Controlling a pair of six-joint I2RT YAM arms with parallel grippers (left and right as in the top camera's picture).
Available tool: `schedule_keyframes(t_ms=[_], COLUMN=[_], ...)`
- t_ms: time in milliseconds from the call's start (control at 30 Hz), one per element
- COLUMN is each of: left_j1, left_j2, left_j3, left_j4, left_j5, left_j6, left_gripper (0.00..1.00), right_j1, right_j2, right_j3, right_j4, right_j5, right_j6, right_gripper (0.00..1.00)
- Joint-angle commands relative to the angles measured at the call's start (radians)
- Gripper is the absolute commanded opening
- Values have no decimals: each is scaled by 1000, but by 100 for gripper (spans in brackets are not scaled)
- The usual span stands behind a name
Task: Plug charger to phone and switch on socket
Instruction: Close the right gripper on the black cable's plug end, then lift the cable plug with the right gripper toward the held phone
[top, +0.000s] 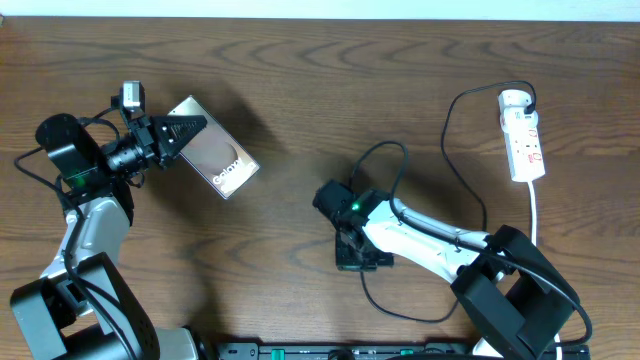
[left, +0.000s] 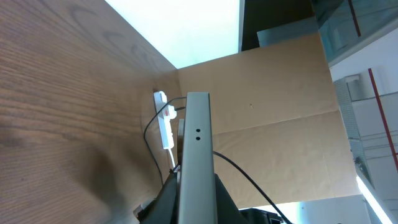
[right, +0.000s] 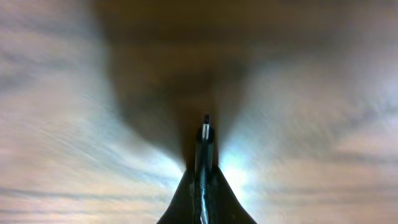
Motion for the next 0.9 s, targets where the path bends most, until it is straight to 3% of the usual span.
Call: schedule_keyframes(t_ms=[0,233,500,867], left_j1=[5,5,5,5], left_j2=[-5,-5,-5,-5], left_j3=[5,5,5,5], left_j4=[7,6,6,7], left_j5=[30,30,30,30], left_j6=[6,6,6,6], left_gripper=[7,7,7,7], right_j1=[4,18,36,-7], right_j2=[11,11,11,10], right_j3=[-7,-25,-80,-25], right_j4=[-54,-80,13,14], right_j5=[-18,-31,-90,-59], right_j6=[10,3,29,-2], right_gripper=[1,1,1,1])
